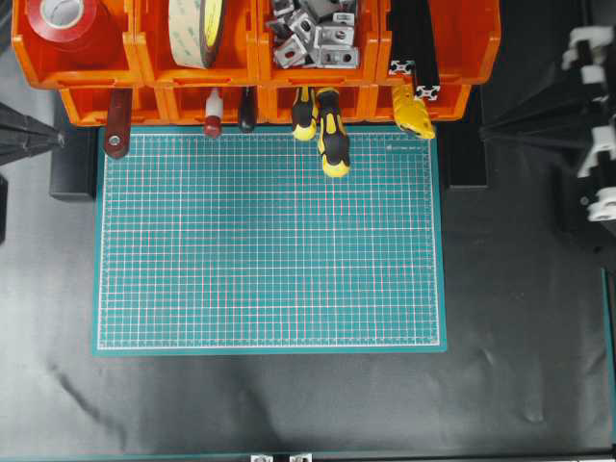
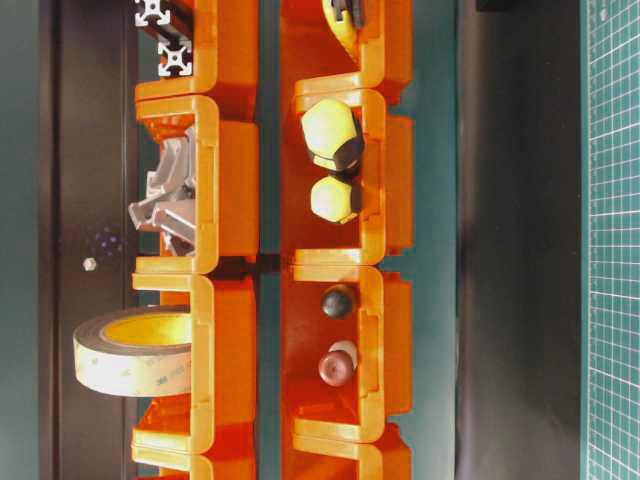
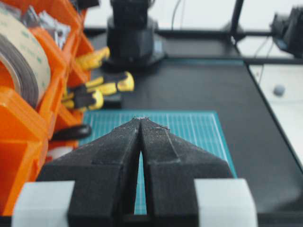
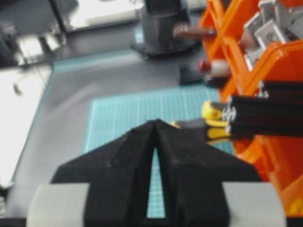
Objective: Pick corner brachets from container rack with right arm.
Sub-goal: 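Move the right gripper up toward the bin of silver corner brackets, then lower the open right gripper into the bracket bin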
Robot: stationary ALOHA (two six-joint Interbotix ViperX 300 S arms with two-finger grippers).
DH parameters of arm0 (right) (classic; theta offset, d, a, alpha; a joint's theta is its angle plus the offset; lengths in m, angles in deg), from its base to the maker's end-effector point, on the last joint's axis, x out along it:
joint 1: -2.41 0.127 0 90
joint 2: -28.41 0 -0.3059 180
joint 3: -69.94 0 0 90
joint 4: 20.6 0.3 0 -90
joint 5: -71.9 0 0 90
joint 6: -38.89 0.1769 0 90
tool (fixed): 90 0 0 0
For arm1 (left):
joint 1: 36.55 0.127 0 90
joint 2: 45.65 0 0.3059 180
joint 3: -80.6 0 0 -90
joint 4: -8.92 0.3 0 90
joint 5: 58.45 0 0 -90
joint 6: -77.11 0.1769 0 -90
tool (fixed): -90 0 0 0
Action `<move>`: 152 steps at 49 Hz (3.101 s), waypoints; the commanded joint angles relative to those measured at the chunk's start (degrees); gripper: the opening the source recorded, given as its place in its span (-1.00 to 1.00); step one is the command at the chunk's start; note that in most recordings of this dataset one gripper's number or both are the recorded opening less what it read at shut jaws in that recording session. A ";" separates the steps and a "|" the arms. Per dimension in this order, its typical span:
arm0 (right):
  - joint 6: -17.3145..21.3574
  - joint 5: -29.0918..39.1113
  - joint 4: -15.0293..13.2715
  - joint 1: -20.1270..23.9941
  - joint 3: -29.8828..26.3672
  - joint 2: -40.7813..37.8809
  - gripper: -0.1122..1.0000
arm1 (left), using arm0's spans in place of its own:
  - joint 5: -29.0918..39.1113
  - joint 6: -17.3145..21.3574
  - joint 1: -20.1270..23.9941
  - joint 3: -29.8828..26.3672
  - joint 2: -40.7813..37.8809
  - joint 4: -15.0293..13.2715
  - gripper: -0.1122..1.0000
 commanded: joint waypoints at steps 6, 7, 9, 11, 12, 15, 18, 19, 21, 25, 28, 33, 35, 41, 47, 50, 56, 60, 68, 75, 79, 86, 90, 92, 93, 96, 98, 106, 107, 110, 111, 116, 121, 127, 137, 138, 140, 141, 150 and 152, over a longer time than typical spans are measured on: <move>0.09 19.78 -0.35 -1.32 -16.35 -2.55 -0.82 | 1.76 -0.18 -0.26 -1.67 -0.53 0.18 -0.79; 0.09 21.45 -0.35 -1.41 -17.93 -3.08 -0.82 | 1.76 -0.18 -0.26 -1.67 -0.53 0.26 -0.79; 0.00 24.52 -0.53 -1.85 -20.65 -4.04 -0.82 | 1.85 -0.18 -0.26 -1.67 -0.70 0.18 -0.79; 0.00 27.33 -1.05 -2.29 -23.29 -5.19 -0.82 | 1.85 -0.18 -0.26 -1.67 -0.79 0.26 -0.79; 0.00 28.65 -1.32 -2.64 -24.52 -5.80 -0.82 | 1.85 -0.18 -0.26 -1.76 -0.79 0.26 -0.79; 0.00 31.90 -2.20 -3.60 -28.13 -7.82 -0.82 | 1.93 -0.18 -0.26 -1.76 -0.79 0.18 -0.79; -0.09 34.54 -3.34 -4.57 -31.29 -10.02 -0.82 | 1.93 -0.26 -0.26 -1.67 -0.79 0.26 -0.79; -0.09 35.24 -3.60 -4.92 -32.26 -10.81 -0.82 | 1.85 -0.26 -0.26 -1.76 -0.79 0.26 -0.79; -0.18 36.47 -4.22 -5.63 -34.10 -12.39 -0.82 | 1.93 -0.26 -0.26 -1.76 -0.70 0.26 -0.79; -0.26 38.23 -5.27 -6.86 -37.27 -15.56 -0.82 | 1.93 -0.26 -0.79 -1.85 -0.70 0.26 -0.79; -0.35 39.38 -5.80 -8.09 -39.55 -18.28 -0.82 | 1.93 -0.26 -1.23 -1.85 -0.70 0.18 -0.79; -0.79 41.84 -6.59 -9.67 -42.63 -22.06 -0.82 | 2.20 -0.26 -1.85 -1.85 -0.70 0.26 -0.79; -1.41 42.89 -7.12 -10.20 -43.95 -23.38 -0.82 | 2.37 -0.26 -1.85 -1.85 -0.70 0.26 -0.79; -4.75 45.26 -7.91 -11.07 -47.72 -27.86 -0.82 | 2.55 -0.70 -1.93 -1.85 -0.79 0.26 -0.79; -8.61 47.20 -8.00 -11.60 -52.47 -32.34 -0.82 | 2.72 -2.46 -1.93 -1.76 -0.79 0.26 -0.79; -9.93 48.60 -8.00 -11.87 -54.58 -34.63 -0.82 | 2.99 -3.25 -2.02 -1.85 -0.70 0.26 -0.79; -11.78 52.21 -8.00 -13.45 -58.01 -39.29 -0.82 | 3.87 -3.52 -2.02 -1.85 -0.62 0.26 -0.79; -12.83 53.26 -8.00 -14.15 -59.33 -42.01 -0.82 | 3.96 -3.52 -2.02 -1.85 -0.62 0.26 -0.79; -14.85 54.05 -8.00 -14.24 -60.64 -45.97 -0.81 | 3.96 -3.60 -2.02 -1.93 -0.44 0.26 -0.79; -15.29 54.05 -8.00 -14.24 -60.38 -46.58 -0.79 | 4.13 -3.52 -2.02 -1.85 -0.35 0.26 -0.79; -15.64 54.05 -8.00 -14.24 -60.29 -47.02 -0.76 | 4.48 -3.52 -1.93 -1.85 -0.35 0.26 -0.79; -16.08 54.84 -8.00 -14.33 -60.38 -49.13 -0.56 | 4.83 -3.60 -2.02 -1.85 -0.35 0.26 -0.79; -16.52 56.78 -8.00 -14.24 -60.64 -50.54 -0.24 | 4.83 -3.60 -2.02 -1.85 -0.35 0.26 -0.79; -16.70 57.66 -8.00 -14.33 -60.73 -51.06 -0.02 | 4.83 -3.60 -2.02 -1.85 -0.26 0.26 -0.79; -16.70 58.01 -8.00 -14.33 -60.73 -51.33 0.09 | 4.83 -3.60 -2.02 -1.93 -0.26 0.26 -0.79; -17.14 58.45 -8.00 -14.33 -60.73 -51.68 0.40 | 4.83 -3.60 -2.02 -1.93 -0.18 0.26 -0.79; -17.14 58.18 -8.00 -14.33 -60.82 -51.94 0.57 | 4.83 -3.60 -2.02 -1.93 -0.18 0.26 -0.79; -17.14 57.22 -8.26 -14.68 -61.08 -52.47 0.74 | 4.83 -3.60 -2.02 -1.85 -0.26 0.26 -0.79; -17.14 57.30 -8.35 -14.68 -61.17 -52.56 0.73 | 4.83 -3.60 -1.93 -1.85 -0.26 0.26 -0.79; -17.23 57.48 -9.05 -14.77 -61.79 -52.91 0.74 | 4.83 -3.60 -2.02 -1.85 -0.26 0.26 -0.79; -17.23 57.57 -9.32 -14.77 -61.96 -53.17 0.74 | 4.83 -3.60 -2.02 -1.85 -0.26 0.26 -0.79; -17.23 57.66 -11.07 -14.68 -63.02 -54.14 0.74 | 4.83 -3.60 -2.02 -1.85 -0.18 0.26 -0.79; -17.40 57.74 -12.04 -14.77 -64.42 -55.46 0.74 | 4.83 -3.60 -2.02 -1.85 -0.18 0.26 -0.79; -17.58 58.54 -12.92 -14.94 -65.30 -57.22 0.74 | 4.83 -3.60 -2.02 -1.76 -0.18 0.26 -0.79; -19.07 61.87 -13.10 -15.21 -65.04 -59.59 0.74 | 4.83 -3.60 -2.02 -1.67 -0.18 0.26 -0.79; -19.07 62.05 -13.10 -15.29 -65.04 -59.68 0.74 | 4.83 -3.69 -2.02 -1.67 -0.18 0.26 -0.79; -18.90 62.14 -13.10 -15.38 -65.04 -59.77 0.74 | 4.83 -3.60 -2.02 -1.67 -0.18 0.26 -0.79; -18.90 62.14 -13.01 -15.47 -65.13 -59.77 0.74 | 4.83 -3.69 -2.02 -1.67 -0.18 0.26 -0.79; -19.25 62.40 -13.36 -15.82 -65.39 -59.77 0.68 | 4.83 -3.69 -2.02 -1.41 -0.18 0.26 -0.79; -19.25 62.40 -13.36 -15.91 -65.30 -59.77 0.63 | 4.83 -3.69 -2.02 -1.32 -0.18 0.26 -0.79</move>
